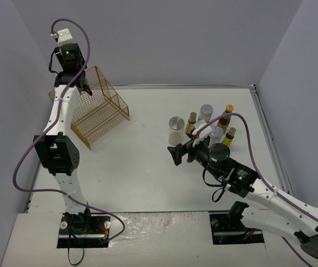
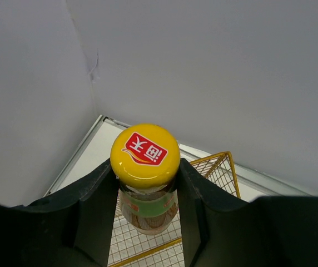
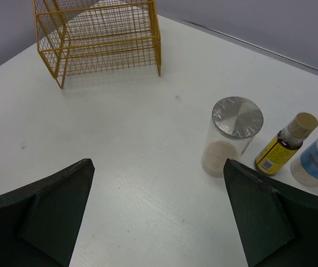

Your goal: Organize the condiment bottles

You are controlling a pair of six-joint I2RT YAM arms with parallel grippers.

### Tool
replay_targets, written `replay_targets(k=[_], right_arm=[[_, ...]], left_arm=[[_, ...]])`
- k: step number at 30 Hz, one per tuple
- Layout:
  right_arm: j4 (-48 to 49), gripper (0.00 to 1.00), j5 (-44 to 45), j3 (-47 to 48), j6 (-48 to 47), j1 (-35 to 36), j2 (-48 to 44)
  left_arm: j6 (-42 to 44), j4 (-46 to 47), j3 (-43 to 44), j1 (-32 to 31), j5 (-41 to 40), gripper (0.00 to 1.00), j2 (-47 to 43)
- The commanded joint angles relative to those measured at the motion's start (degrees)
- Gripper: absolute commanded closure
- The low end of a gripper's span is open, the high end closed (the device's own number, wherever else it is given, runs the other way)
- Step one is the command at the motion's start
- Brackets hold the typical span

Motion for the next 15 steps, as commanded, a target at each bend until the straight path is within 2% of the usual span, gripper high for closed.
replay_targets(k=[1,15], right_arm=[[5.4,0.01,0.9,-0.2,1.5,-0.2,-1.1],[5.1,0.01,1.5,-2.5,3.1,-0.3,-2.9]], left_arm=[[-0.6,17.1,-2.7,-0.5,-0.5,1.0,-3.0],[-2.7,23.4,-12.2,-1.1,-1.2,0.99,-1.1]])
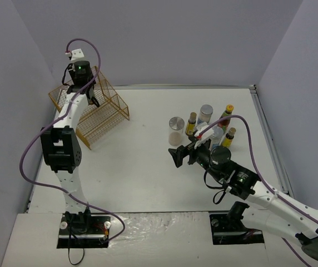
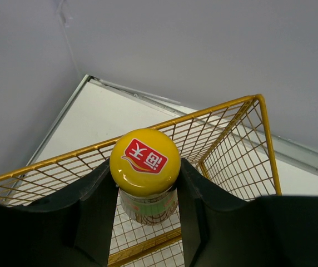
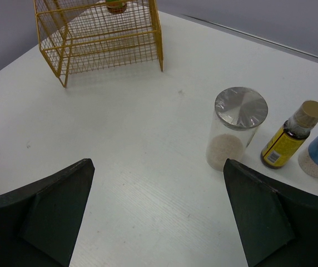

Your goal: Organize the condiment bottles

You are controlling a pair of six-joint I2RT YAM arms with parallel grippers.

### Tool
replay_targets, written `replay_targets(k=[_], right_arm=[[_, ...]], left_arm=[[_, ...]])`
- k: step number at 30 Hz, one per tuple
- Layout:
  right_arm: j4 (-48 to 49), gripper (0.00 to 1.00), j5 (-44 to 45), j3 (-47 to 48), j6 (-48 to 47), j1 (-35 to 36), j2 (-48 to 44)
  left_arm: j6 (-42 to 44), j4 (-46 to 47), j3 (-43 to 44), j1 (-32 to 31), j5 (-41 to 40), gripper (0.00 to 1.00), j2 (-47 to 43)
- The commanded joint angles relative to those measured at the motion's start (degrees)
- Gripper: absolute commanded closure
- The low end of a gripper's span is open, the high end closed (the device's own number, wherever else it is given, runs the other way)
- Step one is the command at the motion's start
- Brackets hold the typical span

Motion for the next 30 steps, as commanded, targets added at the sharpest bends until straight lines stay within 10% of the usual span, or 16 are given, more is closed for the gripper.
replay_targets(k=[1,14,30], right_arm=[[4.5,0.01,1.4,-0.1,0.7,-0.3,-1.2],[4.0,0.01,1.6,-1.5,1.8,-0.2,-3.3],[1.8,0.01,1.5,-0.1,2.2,-0.3,-5.7]], left_arm=[[-1.8,13.3,2.0,-0.2,-1.6,0.99,-3.9],[-3.0,12.0,-0.7,-0.1,-1.2,0.78,-1.6],[-4.7,3.7,2.4,-0.2,0.9,0.19,-2.1]])
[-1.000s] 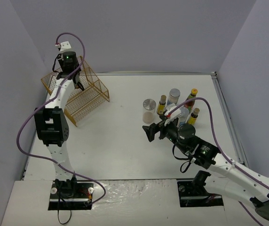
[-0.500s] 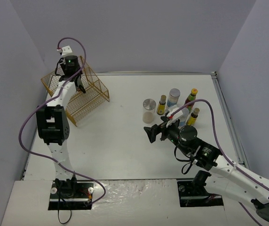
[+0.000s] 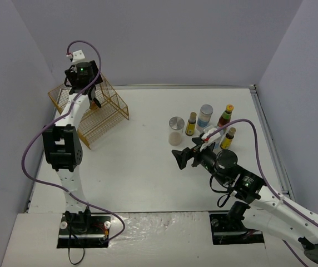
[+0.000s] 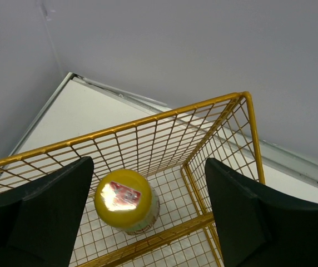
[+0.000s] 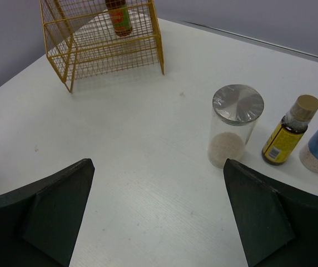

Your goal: Organize the condiment bottles

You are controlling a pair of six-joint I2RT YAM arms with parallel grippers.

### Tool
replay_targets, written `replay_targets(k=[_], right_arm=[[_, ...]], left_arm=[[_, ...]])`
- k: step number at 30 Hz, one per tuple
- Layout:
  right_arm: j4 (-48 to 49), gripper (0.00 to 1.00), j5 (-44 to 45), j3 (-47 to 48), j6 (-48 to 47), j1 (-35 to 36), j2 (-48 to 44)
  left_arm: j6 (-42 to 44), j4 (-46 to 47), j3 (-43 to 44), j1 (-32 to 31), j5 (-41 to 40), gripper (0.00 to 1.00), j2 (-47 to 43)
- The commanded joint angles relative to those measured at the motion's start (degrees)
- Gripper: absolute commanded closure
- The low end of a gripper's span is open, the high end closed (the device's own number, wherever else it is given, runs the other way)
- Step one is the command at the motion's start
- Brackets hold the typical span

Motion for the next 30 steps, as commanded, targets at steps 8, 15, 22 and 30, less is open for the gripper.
replay_targets(k=[8,15,22,30], right_arm=[[-4.3,0.01,12.4,10.2,0.6,-0.9,3.6],[-8.1,0.04,10.9,17.5,3.2,-12.9,11.9],[-8.1,0.06,3.9,23.3,6.9,-31.1,22.1],[-1.8,0.07,4.5,21.4,5.8,-41.7,30.5]], left_arm=[[-4.0,-12.3,3.5,-1.3,5.9,0.03,-12.3],[-1.1,-22.8,-2.7,-2.2,15.6,0.03,-25.8],[6.9,-26.6,-26.0,-2.7,30.7,0.03,-49.8],[9.0,-20.3,-50.2,-4.9,29.2,0.03,-69.6]])
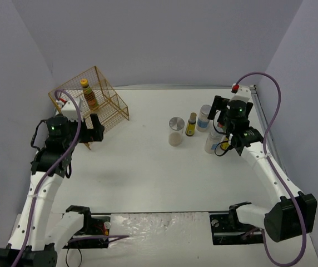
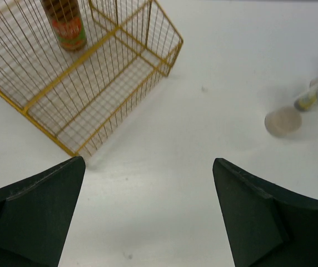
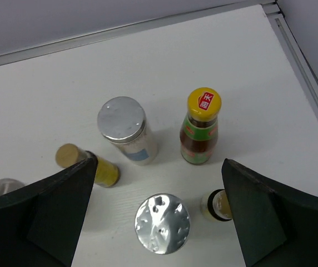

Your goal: Organize the condiment bottles

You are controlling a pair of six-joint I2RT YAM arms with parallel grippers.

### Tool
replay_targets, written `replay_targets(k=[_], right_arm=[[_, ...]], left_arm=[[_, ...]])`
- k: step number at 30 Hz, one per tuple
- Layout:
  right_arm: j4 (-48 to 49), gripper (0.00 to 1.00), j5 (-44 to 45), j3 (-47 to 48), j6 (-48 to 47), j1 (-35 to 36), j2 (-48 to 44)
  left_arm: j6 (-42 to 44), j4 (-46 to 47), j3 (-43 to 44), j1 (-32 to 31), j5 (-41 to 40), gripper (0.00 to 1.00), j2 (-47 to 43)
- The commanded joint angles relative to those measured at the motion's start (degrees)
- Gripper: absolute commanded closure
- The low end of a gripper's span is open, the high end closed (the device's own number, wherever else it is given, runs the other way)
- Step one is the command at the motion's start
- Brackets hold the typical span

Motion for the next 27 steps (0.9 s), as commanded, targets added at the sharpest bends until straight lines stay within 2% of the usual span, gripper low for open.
replay_targets(k=[1,4,9,13,19,27], right_arm=[[9.9,0.07,-2.2,-0.8,-0.8,-5.2,4.3],[15.9,0.07,-4.7,-2.5,-2.8,-6.7,6.6],[22.7,0.08,-6.9,-5.1,-5.0,-9.0,10.9],[28.7,0.11,-9.2,-7.6,-5.5,-10.3,13.3],[34.7,0.18,-10.4,-9.5,-7.2,-11.1,17.0],[38.8,0.34,-12.1,-10.3,-8.7,-13.0,19.7]], left_arm=[[2.4,5.7,-7.6,-2.6,0.8,0.03,-5.8],[2.0,7.2,-11.0,-3.9,-1.2,0.03,-7.8],[2.5,5.7,-11.2,-4.8,-7.3,0.03,-8.5],[2.6,5.6,-11.2,-5.0,-8.5,0.03,-9.0],[2.5,5.7,-11.5,-5.2,-8.8,0.03,-8.8],[2.4,5.7,-11.6,-5.3,-9.2,0.03,-8.3]])
